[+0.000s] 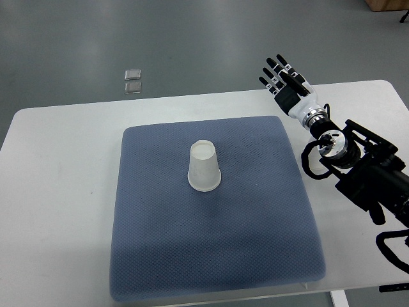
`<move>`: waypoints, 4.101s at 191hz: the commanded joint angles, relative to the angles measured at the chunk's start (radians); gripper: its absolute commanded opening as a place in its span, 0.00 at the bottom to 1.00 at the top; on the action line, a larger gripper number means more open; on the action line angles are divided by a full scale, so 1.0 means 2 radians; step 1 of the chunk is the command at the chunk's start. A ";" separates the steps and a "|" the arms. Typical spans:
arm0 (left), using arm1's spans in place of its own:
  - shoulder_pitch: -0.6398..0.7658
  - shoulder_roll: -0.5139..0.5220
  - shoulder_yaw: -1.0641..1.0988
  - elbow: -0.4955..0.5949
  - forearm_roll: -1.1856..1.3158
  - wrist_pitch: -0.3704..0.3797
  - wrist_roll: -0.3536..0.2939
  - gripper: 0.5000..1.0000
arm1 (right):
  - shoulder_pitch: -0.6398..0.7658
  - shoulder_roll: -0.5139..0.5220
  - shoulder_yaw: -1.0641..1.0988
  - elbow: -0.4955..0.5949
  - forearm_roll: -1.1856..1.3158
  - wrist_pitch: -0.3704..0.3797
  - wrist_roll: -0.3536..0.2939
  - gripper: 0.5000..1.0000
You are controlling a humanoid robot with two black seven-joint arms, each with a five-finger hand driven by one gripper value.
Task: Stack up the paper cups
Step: 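Raise the right hand and swing it toward the standing white paper cup, then lower the right hand down over the second white paper cup, then close the right hand fingers around the paper cup's side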
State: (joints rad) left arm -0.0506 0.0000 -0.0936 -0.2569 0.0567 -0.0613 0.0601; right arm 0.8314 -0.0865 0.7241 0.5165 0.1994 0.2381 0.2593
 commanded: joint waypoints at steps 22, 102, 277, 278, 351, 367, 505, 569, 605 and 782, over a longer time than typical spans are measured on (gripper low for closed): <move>0.000 0.000 0.000 0.000 0.000 0.000 0.000 1.00 | 0.000 -0.001 0.000 0.000 -0.001 0.000 0.000 0.86; 0.000 0.000 0.000 -0.003 0.000 0.000 0.000 1.00 | 0.072 -0.056 -0.087 0.011 -0.166 0.009 -0.045 0.85; -0.002 0.000 0.000 -0.042 0.001 -0.001 0.000 1.00 | 0.693 -0.123 -0.956 0.349 -0.315 0.185 -0.064 0.85; -0.001 0.000 0.000 -0.042 0.001 -0.001 0.000 1.00 | 0.696 -0.124 -0.956 0.352 -0.315 0.185 -0.064 0.85; -0.002 0.000 0.001 -0.040 0.000 -0.001 0.000 1.00 | 0.786 -0.162 -0.959 0.401 -0.296 0.186 -0.064 0.85; -0.002 0.000 0.001 -0.041 0.000 -0.001 0.000 1.00 | 0.800 -0.178 -0.959 0.405 -0.295 0.186 -0.064 0.85; -0.002 0.000 0.000 -0.037 0.000 -0.001 0.000 1.00 | 0.601 -0.155 -0.953 0.363 -0.294 -0.007 -0.091 0.85; -0.002 0.000 0.000 -0.036 0.000 0.000 0.000 1.00 | 0.487 -0.134 -0.953 0.300 -0.291 -0.071 -0.091 0.84; -0.002 0.000 0.000 -0.036 0.000 0.000 0.000 1.00 | 0.446 -0.122 -0.952 0.267 -0.291 -0.075 -0.104 0.83; -0.001 0.000 0.000 -0.036 0.000 0.000 0.000 1.00 | 0.374 -0.109 -0.924 0.194 -0.258 -0.090 -0.114 0.83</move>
State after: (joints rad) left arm -0.0530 0.0000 -0.0935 -0.3291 0.0569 -0.0613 0.0601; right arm 1.5905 -0.3079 -1.1355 0.9078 -0.3159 0.0596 0.0364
